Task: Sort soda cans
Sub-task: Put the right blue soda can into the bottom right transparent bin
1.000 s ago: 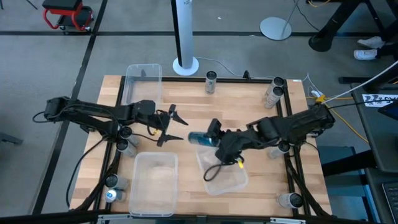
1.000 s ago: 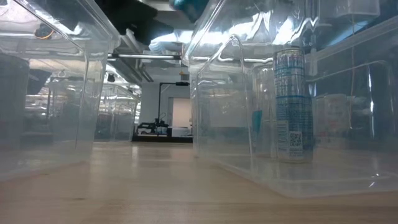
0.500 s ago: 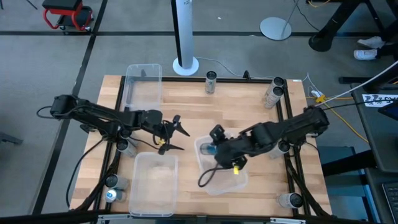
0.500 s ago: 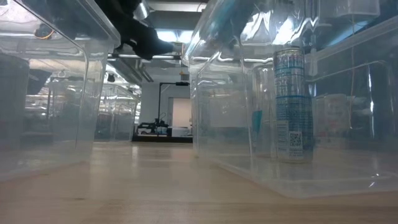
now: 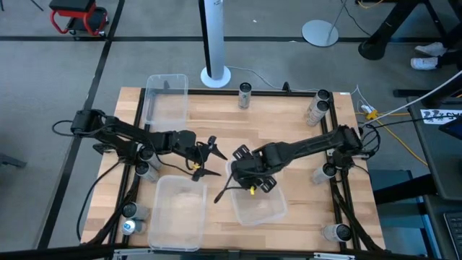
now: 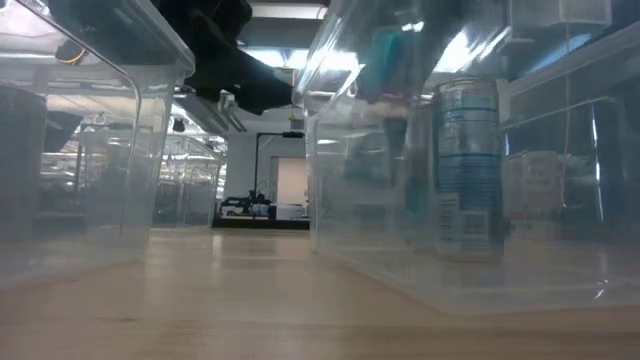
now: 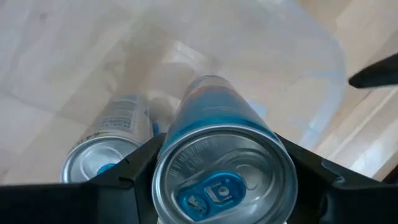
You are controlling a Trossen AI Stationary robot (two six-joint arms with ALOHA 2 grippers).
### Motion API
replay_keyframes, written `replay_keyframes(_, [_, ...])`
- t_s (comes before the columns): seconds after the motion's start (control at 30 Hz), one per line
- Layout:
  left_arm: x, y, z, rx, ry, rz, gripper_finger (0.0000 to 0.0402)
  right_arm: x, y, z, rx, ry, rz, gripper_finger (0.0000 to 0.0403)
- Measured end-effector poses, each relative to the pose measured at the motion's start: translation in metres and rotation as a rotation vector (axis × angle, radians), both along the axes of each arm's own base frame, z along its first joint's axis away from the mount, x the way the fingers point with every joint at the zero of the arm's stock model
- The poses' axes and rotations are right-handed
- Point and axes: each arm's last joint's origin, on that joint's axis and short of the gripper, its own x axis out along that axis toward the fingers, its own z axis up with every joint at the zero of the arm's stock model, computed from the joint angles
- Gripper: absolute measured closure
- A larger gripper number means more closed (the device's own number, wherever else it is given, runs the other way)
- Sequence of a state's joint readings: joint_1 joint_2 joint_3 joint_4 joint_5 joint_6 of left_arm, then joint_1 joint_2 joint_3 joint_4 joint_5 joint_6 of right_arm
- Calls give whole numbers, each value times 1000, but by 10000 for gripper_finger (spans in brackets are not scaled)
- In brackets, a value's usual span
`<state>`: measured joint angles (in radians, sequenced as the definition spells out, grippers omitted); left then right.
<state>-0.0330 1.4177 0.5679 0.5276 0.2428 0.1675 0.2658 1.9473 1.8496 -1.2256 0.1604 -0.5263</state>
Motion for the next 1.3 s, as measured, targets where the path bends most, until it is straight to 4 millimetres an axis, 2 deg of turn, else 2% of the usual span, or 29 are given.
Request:
replay_keyframes(0.3, [3, 0, 0, 5, -37, 4, 95, 15, -1, -24, -4, 44, 19, 166])
replay_keyframes(0.67, [3, 0, 0, 5, -38, 5, 95, 22, 1, -35, -2, 29, 21, 164])
replay_keyframes(0.9, [3, 0, 0, 2, -36, 6, 95, 25, 1, -42, -30, 34, 18, 126])
replay_keyframes(1.17, [3, 0, 0, 1, -35, 7, 95, 26, -1, -43, -91, 27, 6, 100])
replay_keyframes(1.3, [3, 0, -1, 1, -34, 7, 95, 25, 0, -32, -91, 24, 8, 99])
